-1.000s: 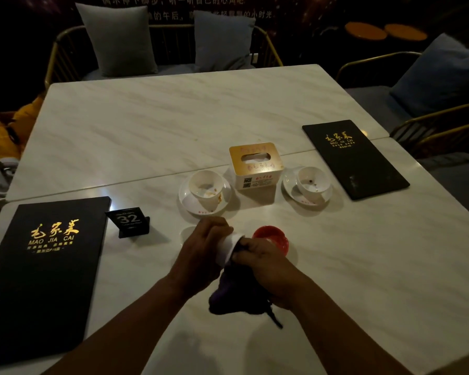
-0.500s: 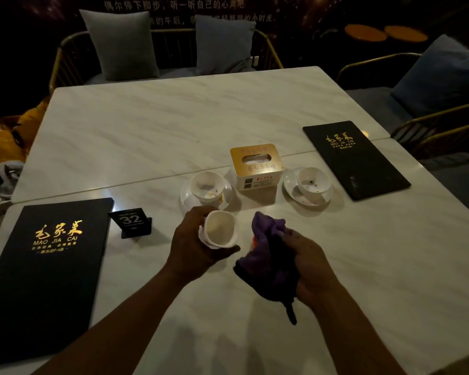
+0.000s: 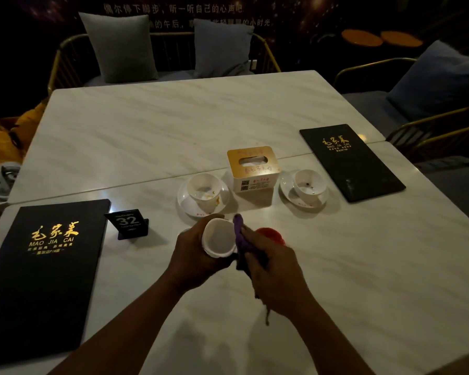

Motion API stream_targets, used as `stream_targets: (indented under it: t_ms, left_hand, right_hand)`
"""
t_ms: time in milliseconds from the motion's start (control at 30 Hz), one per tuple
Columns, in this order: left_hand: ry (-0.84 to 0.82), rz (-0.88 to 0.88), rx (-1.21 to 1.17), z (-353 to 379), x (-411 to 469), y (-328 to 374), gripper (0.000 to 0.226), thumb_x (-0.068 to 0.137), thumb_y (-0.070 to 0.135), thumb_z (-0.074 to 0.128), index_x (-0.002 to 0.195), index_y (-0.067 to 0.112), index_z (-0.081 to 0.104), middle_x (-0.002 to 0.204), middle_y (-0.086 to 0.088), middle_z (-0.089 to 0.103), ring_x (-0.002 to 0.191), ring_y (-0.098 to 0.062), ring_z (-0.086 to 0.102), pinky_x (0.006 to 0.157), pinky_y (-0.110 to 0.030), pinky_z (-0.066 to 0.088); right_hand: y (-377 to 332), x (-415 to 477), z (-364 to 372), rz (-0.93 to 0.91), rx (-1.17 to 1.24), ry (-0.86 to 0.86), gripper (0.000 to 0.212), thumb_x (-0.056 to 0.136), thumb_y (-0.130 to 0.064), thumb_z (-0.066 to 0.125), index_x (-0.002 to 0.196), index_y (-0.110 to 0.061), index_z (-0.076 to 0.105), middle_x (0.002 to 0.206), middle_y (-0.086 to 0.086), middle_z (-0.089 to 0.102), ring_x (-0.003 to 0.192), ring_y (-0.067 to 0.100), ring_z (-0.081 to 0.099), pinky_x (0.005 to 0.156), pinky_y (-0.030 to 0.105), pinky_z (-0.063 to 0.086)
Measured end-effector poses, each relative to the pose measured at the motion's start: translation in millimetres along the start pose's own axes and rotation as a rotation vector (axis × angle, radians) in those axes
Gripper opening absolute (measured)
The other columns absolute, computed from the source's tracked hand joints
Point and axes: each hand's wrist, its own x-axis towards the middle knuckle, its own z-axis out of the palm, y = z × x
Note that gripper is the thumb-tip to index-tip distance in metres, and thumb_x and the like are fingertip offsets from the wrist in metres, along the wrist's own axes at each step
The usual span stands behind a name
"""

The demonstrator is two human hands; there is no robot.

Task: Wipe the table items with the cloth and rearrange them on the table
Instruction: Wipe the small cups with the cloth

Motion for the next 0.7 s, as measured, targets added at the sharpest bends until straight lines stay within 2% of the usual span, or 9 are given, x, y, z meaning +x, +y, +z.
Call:
stream_targets:
  t_ms: [67,100,167,267,333,400,467,567,700]
  left_hand:
    - [0.036,-0.051,0.002,-2,-1,-5,0.082,0.057,0.039,0.093,0.127,0.031,0.051,0.121,0.022,0.059,0.111,0.000,0.058,0.086,-0.026,0.053]
    - [0.039,-0.072,-0.010,-2,0,-6,0.082,0.058,0.035,0.094,0.127,0.031,0.050,0.122,0.023,0.057,0.112,0.001,0.056,0.087,-0.026,0.053]
    - [0.024,-0.103,-0.025,0,2,-6,0.082,0.059,0.031,0.095,0.127,0.030,0.049,0.120,0.022,0.057,0.111,0.004,0.056,0.087,-0.022,0.052]
    - [0.044,-0.125,0.070,6,9,-8,0.085,0.053,0.039,0.096,0.122,0.025,0.050,0.113,0.015,0.059,0.101,-0.001,0.057,0.079,-0.012,0.046]
    - [0.055,-0.138,0.176,11,13,-11,0.088,0.047,0.047,0.096,0.119,0.023,0.051,0.111,0.009,0.059,0.097,-0.007,0.057,0.078,-0.018,0.049]
    - [0.037,-0.160,0.307,18,17,-15,0.093,0.043,0.054,0.095,0.119,0.022,0.052,0.111,0.003,0.060,0.099,-0.015,0.057,0.082,-0.031,0.053]
    - [-0.005,-0.186,0.416,26,20,-19,0.101,0.042,0.055,0.094,0.127,0.019,0.052,0.119,-0.004,0.058,0.108,-0.023,0.055,0.091,-0.039,0.049]
    - [-0.130,-0.192,0.482,39,27,-29,0.106,0.049,0.053,0.093,0.139,0.020,0.047,0.136,-0.005,0.051,0.126,-0.026,0.047,0.103,-0.041,0.042]
    - [-0.258,-0.222,0.605,58,41,-42,0.097,0.054,0.049,0.092,0.135,0.020,0.047,0.135,-0.007,0.048,0.123,-0.026,0.047,0.099,-0.040,0.048]
  right_hand:
    - [1,-6,-8,0.028,-0.026,-0.073,0.044,0.096,-0.009,0.058,0.110,-0.051,0.061,0.094,-0.021,0.069,0.091,-0.005,0.066,0.077,0.011,0.054]
    - [4,-6,-11,0.042,-0.053,-0.068,0.043,0.095,-0.009,0.058,0.105,-0.051,0.062,0.091,-0.025,0.067,0.090,-0.007,0.064,0.075,0.008,0.051]
    - [15,-3,-11,0.126,-0.039,0.003,0.037,0.095,-0.011,0.057,0.106,-0.045,0.064,0.094,-0.023,0.066,0.087,0.000,0.064,0.079,0.014,0.052]
    - [36,1,-4,0.336,0.049,0.101,0.035,0.095,-0.009,0.053,0.108,-0.040,0.065,0.098,-0.011,0.067,0.090,0.009,0.063,0.086,0.032,0.056]
    - [53,-1,4,0.465,0.075,0.096,0.031,0.094,-0.009,0.052,0.109,-0.032,0.067,0.099,-0.002,0.069,0.091,0.017,0.064,0.088,0.040,0.057]
    - [69,-4,10,0.588,0.164,0.081,0.028,0.093,-0.008,0.053,0.103,-0.029,0.069,0.098,0.001,0.071,0.091,0.021,0.067,0.087,0.041,0.058]
    - [84,-9,14,0.697,0.301,0.088,0.026,0.093,-0.007,0.054,0.101,-0.025,0.072,0.095,0.003,0.074,0.090,0.024,0.070,0.084,0.040,0.060]
    - [99,-13,17,0.791,0.412,0.095,0.024,0.093,-0.004,0.055,0.099,-0.019,0.073,0.092,0.007,0.076,0.089,0.027,0.072,0.082,0.041,0.060]
    - [117,-12,20,0.834,0.410,0.039,0.026,0.092,-0.004,0.055,0.099,-0.020,0.073,0.093,0.006,0.076,0.088,0.026,0.072,0.083,0.042,0.060]
